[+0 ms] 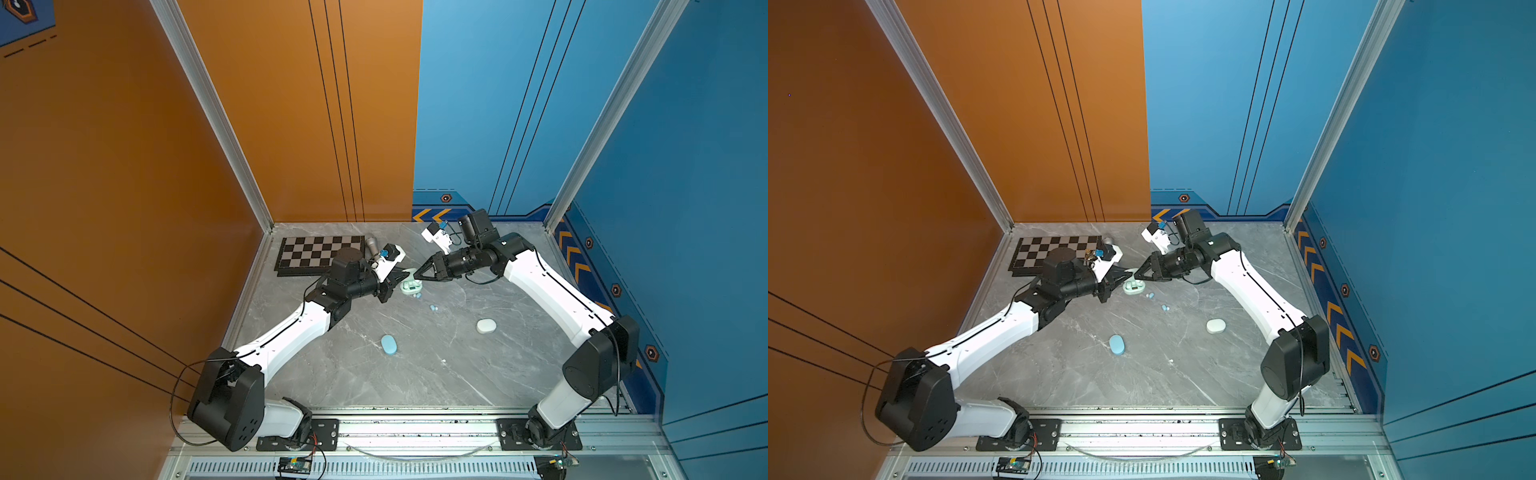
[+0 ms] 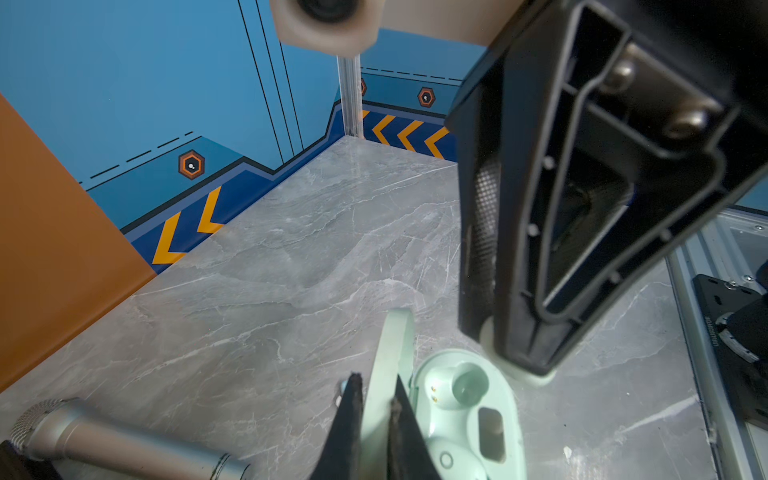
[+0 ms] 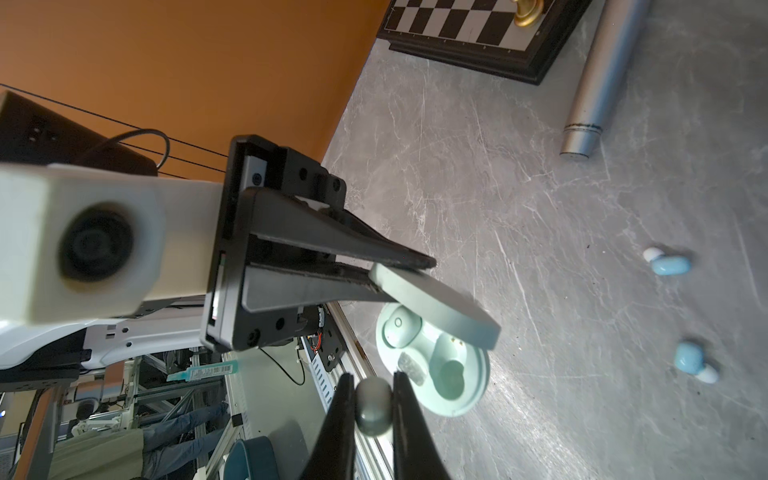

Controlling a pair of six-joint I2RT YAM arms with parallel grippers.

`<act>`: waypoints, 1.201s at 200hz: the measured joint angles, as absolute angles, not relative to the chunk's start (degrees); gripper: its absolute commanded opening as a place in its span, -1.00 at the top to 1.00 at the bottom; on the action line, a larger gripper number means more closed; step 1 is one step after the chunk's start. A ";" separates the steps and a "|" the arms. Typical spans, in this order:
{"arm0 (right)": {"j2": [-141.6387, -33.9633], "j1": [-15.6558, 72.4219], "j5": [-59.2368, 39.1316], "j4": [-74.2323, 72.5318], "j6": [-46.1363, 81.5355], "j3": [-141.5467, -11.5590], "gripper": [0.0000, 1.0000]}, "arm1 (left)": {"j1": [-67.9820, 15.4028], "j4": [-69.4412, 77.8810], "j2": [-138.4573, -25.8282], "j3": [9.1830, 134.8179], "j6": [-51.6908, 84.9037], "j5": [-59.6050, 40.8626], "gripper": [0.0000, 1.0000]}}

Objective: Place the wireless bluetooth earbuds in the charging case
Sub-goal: 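Press the mint earbud into the empty case slot and open the right gripper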

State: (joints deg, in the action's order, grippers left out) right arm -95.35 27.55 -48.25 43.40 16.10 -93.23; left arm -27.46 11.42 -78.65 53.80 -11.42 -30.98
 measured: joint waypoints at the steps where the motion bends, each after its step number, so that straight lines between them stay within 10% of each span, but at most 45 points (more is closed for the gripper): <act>1: -95.35 27.55 -48.27 43.31 16.10 -93.30 0.87 | -27.46 11.42 -78.65 53.82 -11.42 -31.03 1.00; 164: -95.46 26.98 -47.94 42.76 14.76 -90.37 0.80 | -27.62 11.33 -78.65 55.44 -11.38 -32.91 1.00; 240: -95.44 26.68 -47.51 41.76 14.13 -90.13 0.43 | -27.83 10.92 -78.87 55.96 -11.40 -33.04 1.00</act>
